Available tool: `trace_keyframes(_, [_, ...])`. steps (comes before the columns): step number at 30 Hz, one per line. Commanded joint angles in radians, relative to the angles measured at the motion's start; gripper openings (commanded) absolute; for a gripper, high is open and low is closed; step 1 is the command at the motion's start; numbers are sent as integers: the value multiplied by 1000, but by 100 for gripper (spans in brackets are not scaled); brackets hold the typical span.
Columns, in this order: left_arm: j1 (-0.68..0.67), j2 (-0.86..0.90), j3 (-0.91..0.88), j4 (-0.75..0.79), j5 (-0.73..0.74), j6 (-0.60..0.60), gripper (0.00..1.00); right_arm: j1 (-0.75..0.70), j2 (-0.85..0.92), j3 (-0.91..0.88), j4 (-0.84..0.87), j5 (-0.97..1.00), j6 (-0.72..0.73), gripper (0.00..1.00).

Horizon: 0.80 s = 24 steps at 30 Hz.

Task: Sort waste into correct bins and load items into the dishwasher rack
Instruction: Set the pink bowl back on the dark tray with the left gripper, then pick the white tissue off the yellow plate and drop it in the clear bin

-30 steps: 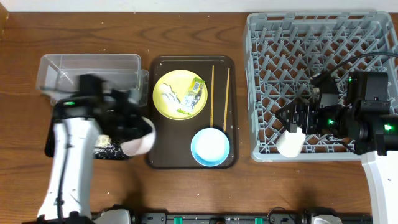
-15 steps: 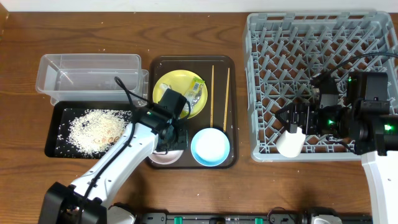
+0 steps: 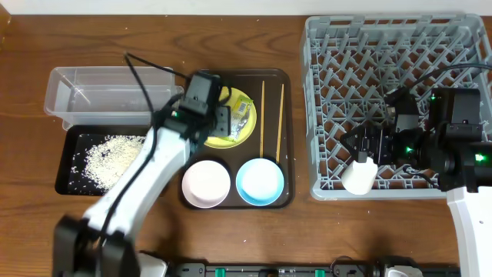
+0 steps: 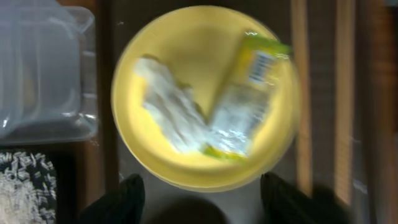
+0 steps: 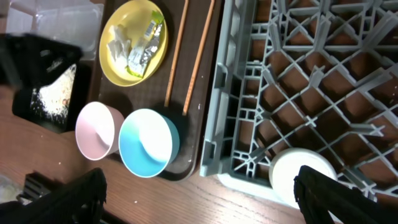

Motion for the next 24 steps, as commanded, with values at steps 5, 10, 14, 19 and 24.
trace_keyframes(5, [67, 251, 2, 106, -27, 62, 64, 10, 9, 10, 5, 26, -19, 96])
trace_keyframes(10, [66, 328, 2, 138, -23, 58, 47, 10, 18, 10, 4, 26, -19, 96])
trace_keyframes(14, [67, 290, 21, 97, 27, 41, 10, 10, 19, 10, 5, 26, -19, 96])
trace_keyframes(19, [68, 153, 114, 3, 26, 12, 6, 10, 20, 10, 2, 26, -19, 96])
trace_keyframes(24, [119, 3, 163, -21, -29, 31, 6, 10, 20, 10, -7, 25, -19, 96])
